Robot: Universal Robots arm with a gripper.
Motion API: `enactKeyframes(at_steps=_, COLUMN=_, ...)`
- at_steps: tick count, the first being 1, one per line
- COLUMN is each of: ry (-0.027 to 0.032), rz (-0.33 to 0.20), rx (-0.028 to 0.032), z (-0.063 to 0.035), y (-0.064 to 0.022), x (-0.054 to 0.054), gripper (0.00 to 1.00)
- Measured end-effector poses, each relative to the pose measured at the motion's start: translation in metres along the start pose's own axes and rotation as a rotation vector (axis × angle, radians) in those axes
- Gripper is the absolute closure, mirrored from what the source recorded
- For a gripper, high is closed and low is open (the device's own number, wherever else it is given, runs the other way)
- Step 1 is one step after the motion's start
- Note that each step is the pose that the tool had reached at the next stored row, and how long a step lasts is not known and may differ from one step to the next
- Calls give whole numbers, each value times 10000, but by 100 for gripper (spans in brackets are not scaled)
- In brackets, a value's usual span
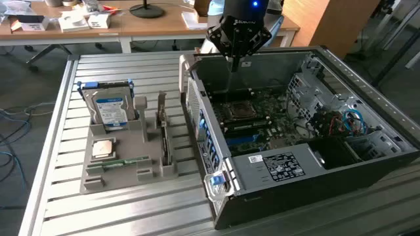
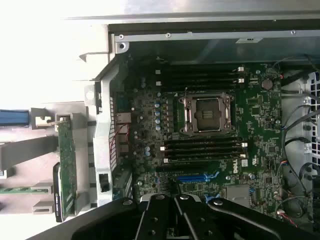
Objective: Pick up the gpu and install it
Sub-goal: 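Reach for the gpu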
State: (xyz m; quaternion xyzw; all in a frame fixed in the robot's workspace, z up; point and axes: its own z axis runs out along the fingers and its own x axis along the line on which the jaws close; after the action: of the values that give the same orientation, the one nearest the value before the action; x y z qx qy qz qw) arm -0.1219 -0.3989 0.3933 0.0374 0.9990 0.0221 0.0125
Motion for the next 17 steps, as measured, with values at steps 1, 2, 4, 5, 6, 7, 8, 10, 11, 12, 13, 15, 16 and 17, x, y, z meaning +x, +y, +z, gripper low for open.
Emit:
enactKeyframes(at_steps=1, ry=0, rz=0, rx=0, z=0, y=0, x=0, gripper=89)
enactKeyframes(at_steps=2, ry=0, rz=0, rx=0, z=0, y=0, x=0, gripper=89)
enactKeyframes(at_steps=4, ry=0, rz=0, rx=1, z=0, y=0, x=0, gripper=89)
enactKeyframes(at_steps=5, ry=0, rz=0, rx=1, z=0, y=0, x=0, gripper=89)
enactKeyframes(at_steps=6, ry=0, rz=0, rx=0, z=0, y=0, x=0, gripper=89)
enactKeyframes(at_steps=7, ry=0, rz=0, rx=1, z=0, y=0, x=0, gripper=89)
enactKeyframes(at_steps=8, ry=0, rz=0, rx=0, z=0, y=0, x=0, gripper=89)
enactKeyframes(at_steps=10, ry=0, rz=0, rx=0, z=0, y=0, x=0, gripper=89)
enactKeyframes(at_steps=11, ry=0, rz=0, rx=1, z=0, y=0, x=0, gripper=89)
enactKeyframes(at_steps=12, ry=-1, rz=1, rx=-1, z=0, y=0, x=3, gripper=89)
enactKeyframes(at_steps=13, ry=-2, rz=2, rx=-2, z=1, y=0, x=8, gripper=89)
enactKeyframes(at_steps=15, ry=0, rz=1, rx=0, z=-1, y=-3, x=34, gripper=89)
enactKeyframes(at_steps=16, ry=0, rz=1, rx=1, z=-1, y=-4, x=52, gripper=89)
enactKeyframes(at_steps=17, ry=-1, rz=1, rx=0, z=-1, y=-5, x=70, gripper=89)
